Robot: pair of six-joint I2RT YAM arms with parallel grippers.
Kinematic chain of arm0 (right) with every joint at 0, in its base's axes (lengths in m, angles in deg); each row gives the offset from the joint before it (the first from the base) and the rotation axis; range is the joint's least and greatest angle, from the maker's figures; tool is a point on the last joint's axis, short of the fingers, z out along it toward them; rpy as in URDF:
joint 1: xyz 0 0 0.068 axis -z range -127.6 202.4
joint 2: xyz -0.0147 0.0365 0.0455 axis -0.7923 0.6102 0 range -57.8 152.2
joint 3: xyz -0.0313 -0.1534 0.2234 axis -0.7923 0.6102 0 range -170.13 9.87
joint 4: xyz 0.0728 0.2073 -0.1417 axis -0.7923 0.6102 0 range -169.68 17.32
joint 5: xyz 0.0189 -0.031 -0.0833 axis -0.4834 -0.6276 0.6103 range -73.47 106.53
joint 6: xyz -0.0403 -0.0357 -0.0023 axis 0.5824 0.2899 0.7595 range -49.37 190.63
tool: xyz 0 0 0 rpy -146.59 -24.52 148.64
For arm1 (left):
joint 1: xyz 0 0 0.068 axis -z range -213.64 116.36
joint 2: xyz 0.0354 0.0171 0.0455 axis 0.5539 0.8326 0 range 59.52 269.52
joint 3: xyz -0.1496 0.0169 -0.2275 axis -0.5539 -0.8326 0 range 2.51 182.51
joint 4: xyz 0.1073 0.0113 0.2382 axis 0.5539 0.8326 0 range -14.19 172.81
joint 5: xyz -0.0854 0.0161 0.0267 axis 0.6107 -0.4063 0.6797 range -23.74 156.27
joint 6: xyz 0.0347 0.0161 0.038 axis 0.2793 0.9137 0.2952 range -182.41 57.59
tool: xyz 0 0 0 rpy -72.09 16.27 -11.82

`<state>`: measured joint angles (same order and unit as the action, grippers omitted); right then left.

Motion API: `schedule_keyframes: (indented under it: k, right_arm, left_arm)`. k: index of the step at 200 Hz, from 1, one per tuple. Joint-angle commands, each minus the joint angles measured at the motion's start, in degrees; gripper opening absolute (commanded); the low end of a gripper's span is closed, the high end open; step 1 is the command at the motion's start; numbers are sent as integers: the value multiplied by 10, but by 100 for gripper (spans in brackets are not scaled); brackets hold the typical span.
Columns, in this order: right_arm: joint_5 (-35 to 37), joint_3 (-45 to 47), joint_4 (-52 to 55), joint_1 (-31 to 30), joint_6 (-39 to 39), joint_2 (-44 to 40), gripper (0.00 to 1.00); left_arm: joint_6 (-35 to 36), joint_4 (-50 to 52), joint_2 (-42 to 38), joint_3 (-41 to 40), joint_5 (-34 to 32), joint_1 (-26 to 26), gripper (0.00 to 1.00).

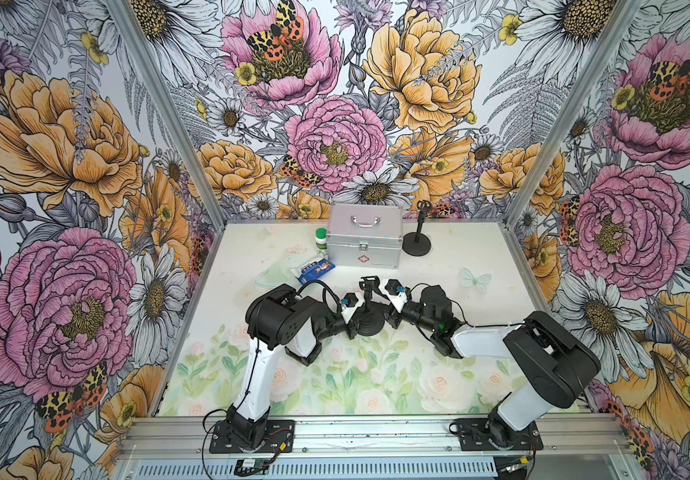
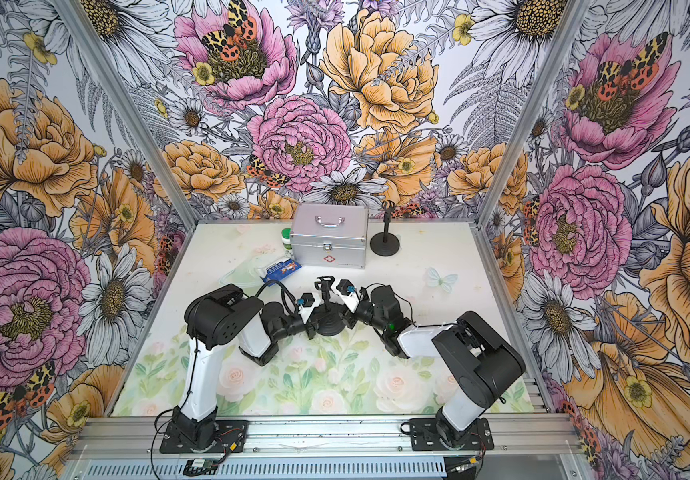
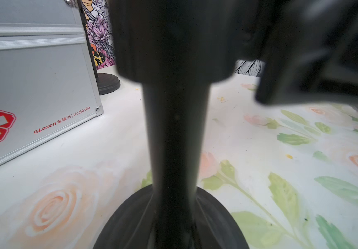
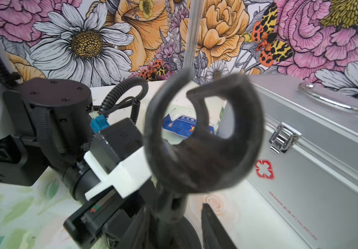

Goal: Assemble a microphone stand
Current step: Screw the microphone stand pole into the microphone stand base.

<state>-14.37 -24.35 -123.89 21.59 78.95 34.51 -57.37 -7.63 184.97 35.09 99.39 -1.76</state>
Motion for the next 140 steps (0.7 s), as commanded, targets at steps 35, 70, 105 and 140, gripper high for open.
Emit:
schedule_keyframes:
  k: [35, 70, 105, 140]
  right_arm:
    - [-268, -133, 203, 44, 95, 42, 41]
    - [-297, -179, 226, 44, 108, 86, 32]
    - [-248, -153, 226, 38, 111, 73, 12]
    - [-147, -107, 195, 23, 72, 50, 0]
  left_arm:
    - [15, 26, 12, -9, 2, 5, 23]
    - [13, 25, 15, -7, 4, 4, 23]
    - [12, 25, 16, -6, 5, 3, 23]
    - [7, 25, 19, -6, 5, 1, 23]
